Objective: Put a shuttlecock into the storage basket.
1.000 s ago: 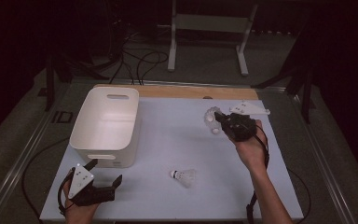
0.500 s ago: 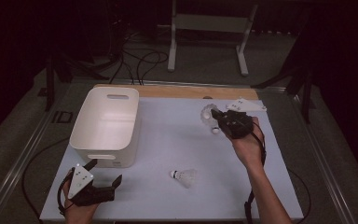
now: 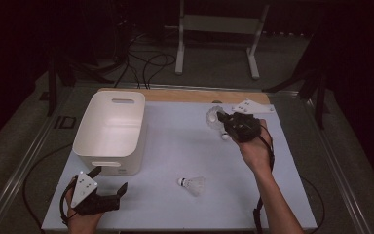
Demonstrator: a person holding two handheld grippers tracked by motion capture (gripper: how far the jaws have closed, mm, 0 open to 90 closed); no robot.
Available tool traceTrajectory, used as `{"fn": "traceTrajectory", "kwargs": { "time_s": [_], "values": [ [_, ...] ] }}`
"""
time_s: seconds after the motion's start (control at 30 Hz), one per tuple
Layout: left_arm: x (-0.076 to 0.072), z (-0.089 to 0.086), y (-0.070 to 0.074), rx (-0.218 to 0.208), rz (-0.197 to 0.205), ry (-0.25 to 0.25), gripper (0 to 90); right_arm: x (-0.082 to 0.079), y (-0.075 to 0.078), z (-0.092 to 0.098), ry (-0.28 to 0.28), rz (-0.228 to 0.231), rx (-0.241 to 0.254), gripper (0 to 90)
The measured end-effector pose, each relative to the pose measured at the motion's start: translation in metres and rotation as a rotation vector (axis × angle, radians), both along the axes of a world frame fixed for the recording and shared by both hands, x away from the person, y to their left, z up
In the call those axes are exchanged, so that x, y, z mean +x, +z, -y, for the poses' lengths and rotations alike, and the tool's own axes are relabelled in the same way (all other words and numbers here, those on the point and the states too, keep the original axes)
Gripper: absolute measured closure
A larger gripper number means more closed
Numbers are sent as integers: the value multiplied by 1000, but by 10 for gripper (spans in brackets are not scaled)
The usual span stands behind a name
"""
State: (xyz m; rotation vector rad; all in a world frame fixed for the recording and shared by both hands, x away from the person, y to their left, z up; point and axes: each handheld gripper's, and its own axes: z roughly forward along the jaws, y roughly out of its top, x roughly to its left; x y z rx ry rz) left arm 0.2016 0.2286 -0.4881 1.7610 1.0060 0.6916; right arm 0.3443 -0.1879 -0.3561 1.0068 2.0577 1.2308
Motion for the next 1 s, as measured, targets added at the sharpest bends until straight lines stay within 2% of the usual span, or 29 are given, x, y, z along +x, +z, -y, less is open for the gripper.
{"fn": "traceTrajectory", "kwargs": {
  "time_s": [0.7,1.0],
  "values": [
    [0,0,0,2,-2,-3,0,6,8,-16,24,14,-9,889],
    [1,1,-1,4,-4,-3,0,9,9,-23,34,7,5,889]
  ]
}}
